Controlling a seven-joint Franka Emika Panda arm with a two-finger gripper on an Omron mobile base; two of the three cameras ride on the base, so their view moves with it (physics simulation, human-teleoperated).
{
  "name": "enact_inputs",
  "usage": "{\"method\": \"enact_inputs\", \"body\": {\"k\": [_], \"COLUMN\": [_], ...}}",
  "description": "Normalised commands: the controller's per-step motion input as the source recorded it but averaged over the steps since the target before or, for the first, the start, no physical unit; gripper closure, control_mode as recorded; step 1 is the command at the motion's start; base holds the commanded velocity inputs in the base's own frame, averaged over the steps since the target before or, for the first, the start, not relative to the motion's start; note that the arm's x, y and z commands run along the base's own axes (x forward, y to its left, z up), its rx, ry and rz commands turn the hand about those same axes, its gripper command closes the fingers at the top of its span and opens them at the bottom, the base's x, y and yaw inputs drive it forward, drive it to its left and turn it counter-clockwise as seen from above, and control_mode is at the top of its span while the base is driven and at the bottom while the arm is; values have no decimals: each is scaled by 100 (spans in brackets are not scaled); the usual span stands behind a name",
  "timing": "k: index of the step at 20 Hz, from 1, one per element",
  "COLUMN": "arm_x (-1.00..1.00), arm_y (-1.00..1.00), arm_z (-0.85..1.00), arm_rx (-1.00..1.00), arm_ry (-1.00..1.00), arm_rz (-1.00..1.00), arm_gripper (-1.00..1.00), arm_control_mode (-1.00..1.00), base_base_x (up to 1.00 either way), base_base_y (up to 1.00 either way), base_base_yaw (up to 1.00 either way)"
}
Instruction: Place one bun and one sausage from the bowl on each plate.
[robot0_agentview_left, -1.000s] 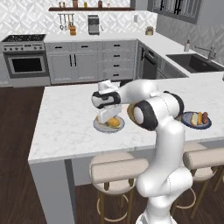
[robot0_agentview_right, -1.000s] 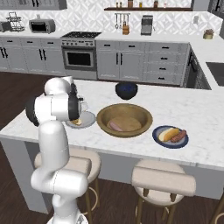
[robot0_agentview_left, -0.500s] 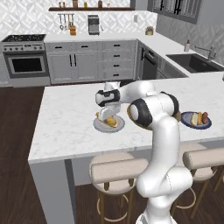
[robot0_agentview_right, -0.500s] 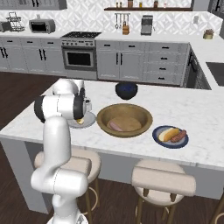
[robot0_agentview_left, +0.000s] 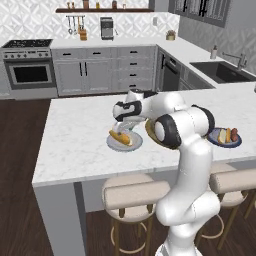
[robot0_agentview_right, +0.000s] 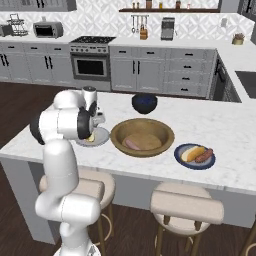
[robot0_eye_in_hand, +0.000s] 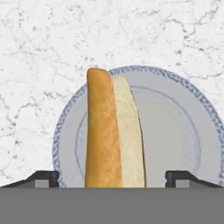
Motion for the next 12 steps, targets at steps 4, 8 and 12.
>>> {"method": "enact_inputs", "body": {"k": [4,8,12], "arm_x": [-38,-14,-11], "arm_y": [-9,-98,-100], "arm_z": [100,92,75], "arm_rx": [6,-2,-5], "arm_ry": [-13,6,10], "arm_rz": [-15,-13,-3], "arm_gripper": [-100,-100,-100], "arm_control_mode": [-100,-100,-100], "base_base_x": [0,0,0], "base_base_y": [0,0,0], "base_base_yaw": [0,0,0]}}
